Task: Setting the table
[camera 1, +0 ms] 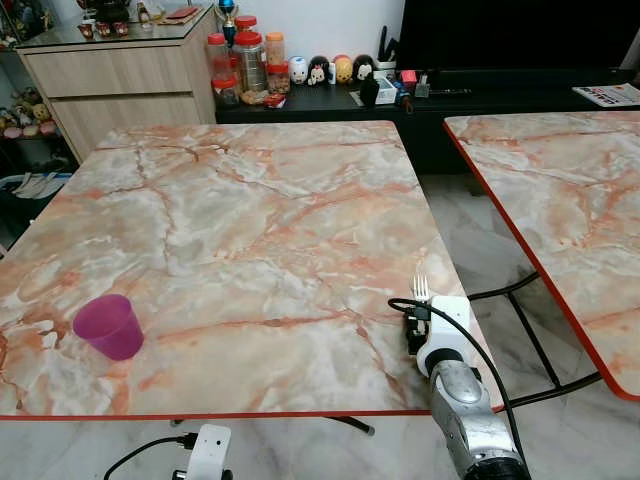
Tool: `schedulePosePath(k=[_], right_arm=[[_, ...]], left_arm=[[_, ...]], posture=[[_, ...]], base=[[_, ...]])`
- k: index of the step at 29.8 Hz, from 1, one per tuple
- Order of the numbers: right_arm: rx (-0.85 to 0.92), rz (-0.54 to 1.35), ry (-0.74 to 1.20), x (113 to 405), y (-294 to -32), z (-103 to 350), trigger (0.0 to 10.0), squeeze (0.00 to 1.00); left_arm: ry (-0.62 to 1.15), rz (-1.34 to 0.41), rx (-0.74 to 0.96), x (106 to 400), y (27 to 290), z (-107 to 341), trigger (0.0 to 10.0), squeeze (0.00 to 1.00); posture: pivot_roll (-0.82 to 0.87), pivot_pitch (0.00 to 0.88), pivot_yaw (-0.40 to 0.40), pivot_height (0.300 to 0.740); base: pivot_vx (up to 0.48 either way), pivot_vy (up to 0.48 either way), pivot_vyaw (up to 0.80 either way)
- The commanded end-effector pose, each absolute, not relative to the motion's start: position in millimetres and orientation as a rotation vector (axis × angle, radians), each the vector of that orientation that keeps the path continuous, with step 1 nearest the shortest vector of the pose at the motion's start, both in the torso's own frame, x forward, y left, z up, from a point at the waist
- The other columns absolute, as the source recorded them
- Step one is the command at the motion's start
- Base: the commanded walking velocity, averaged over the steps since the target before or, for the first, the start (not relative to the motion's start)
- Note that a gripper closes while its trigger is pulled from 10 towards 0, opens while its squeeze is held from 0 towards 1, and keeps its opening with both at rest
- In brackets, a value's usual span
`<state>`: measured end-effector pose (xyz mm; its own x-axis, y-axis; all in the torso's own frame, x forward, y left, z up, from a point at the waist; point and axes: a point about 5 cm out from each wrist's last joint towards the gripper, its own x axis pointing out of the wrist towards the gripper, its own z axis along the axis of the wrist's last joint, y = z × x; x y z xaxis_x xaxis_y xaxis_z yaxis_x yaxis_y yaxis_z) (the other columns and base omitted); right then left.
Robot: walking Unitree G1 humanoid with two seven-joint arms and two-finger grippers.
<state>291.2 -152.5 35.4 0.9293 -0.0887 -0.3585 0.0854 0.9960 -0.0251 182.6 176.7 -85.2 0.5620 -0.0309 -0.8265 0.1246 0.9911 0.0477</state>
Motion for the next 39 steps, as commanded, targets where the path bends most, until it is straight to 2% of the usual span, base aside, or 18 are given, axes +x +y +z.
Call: schedulePosePath(k=[1,39], right_arm=[[-0.010,-0.100,0.420,286.3,-153.6,27.1,0.0,0.00],[0.022,-0.062,0.402,292.5,-144.3,31.5,0.0,0.00]], left_arm=[[0.988,-0.106,0.113,180.4,176.4,-86.5,10.0,0.00],[0.989,-0.093,0.133,180.9,179.5,-86.1,10.0,0.00]], posture=[[-0.09,0.000,0.016,0.740],[-0.08,0.000,0.021,0.740]], base=[[0.000,0.000,0.00],[0.000,0.000,0.00]])
